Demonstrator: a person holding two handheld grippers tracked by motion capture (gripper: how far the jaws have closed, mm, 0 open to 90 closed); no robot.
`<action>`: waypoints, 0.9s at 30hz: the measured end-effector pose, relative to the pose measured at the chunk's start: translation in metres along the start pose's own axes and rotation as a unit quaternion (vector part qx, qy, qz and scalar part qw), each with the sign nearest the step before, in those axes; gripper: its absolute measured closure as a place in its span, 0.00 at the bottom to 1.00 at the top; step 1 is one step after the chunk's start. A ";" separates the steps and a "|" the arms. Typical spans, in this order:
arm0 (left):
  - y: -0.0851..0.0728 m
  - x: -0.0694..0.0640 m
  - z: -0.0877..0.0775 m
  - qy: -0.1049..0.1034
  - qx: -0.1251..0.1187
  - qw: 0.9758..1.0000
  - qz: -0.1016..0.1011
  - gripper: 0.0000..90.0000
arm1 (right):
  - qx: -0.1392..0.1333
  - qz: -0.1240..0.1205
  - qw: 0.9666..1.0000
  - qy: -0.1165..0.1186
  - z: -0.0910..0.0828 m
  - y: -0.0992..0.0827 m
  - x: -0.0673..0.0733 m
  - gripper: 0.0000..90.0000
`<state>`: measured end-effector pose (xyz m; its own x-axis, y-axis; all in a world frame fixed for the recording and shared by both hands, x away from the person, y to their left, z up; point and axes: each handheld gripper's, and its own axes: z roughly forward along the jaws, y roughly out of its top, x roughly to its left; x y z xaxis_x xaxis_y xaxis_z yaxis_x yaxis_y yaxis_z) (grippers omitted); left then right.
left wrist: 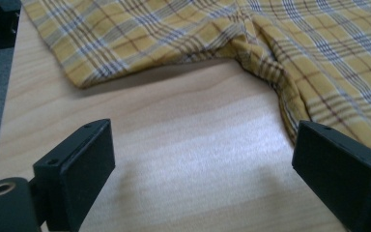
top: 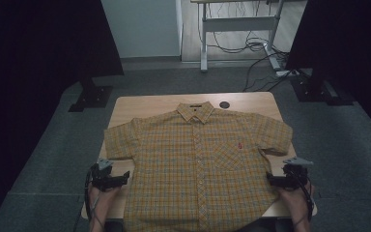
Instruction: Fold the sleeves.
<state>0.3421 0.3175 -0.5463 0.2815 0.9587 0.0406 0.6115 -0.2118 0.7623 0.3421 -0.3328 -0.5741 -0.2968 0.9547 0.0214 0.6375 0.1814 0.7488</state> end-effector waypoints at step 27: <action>0.057 0.024 0.028 -0.015 -0.023 1.000 -0.013 0.14 | 0.000 0.000 1.000 0.001 0.000 0.000 0.000 0.02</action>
<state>0.4045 0.3234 -0.5206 0.2879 0.9577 0.0013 0.5851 -0.1769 0.7914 0.3426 -0.3329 -0.5741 -0.2984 0.9542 0.0221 0.6371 0.1819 0.7490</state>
